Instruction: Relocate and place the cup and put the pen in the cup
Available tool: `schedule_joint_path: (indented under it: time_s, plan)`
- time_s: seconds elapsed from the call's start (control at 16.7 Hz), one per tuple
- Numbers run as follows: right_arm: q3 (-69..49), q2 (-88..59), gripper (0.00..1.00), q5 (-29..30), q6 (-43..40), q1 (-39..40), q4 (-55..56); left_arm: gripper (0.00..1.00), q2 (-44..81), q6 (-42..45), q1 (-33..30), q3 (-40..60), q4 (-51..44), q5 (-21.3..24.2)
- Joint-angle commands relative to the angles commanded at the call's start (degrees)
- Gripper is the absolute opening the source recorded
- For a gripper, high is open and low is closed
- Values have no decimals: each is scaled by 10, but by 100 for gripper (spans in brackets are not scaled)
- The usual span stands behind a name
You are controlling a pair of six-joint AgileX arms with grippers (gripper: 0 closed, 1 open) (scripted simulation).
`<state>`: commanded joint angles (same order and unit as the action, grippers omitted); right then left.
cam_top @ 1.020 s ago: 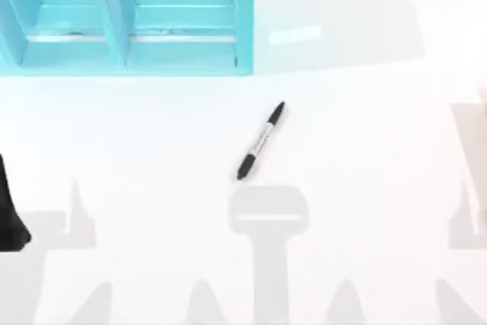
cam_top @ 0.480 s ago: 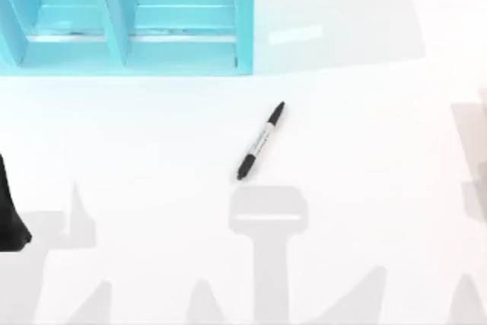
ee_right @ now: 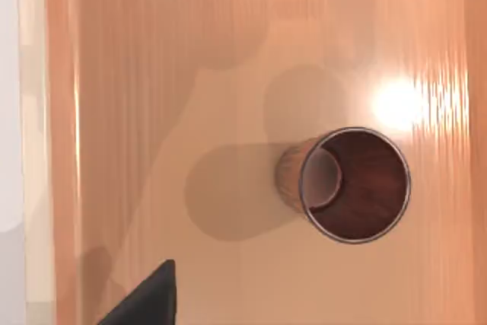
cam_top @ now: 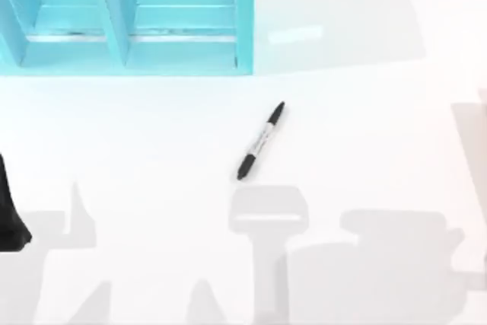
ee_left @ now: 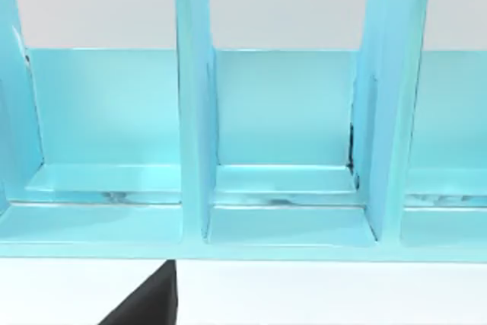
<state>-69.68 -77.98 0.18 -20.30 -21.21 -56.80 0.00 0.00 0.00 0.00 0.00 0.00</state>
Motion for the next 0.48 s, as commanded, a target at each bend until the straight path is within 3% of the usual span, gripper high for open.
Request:
schedule_joint_path:
  time_s: [0.24,0.48]
  plan:
    - [-162,-182,100,0,-45,-46,-126,100,0,0,0,0,0,0]
    - [-253,-287,100,-1,-73,-73,-201,100,0,0,0,0,0,0]
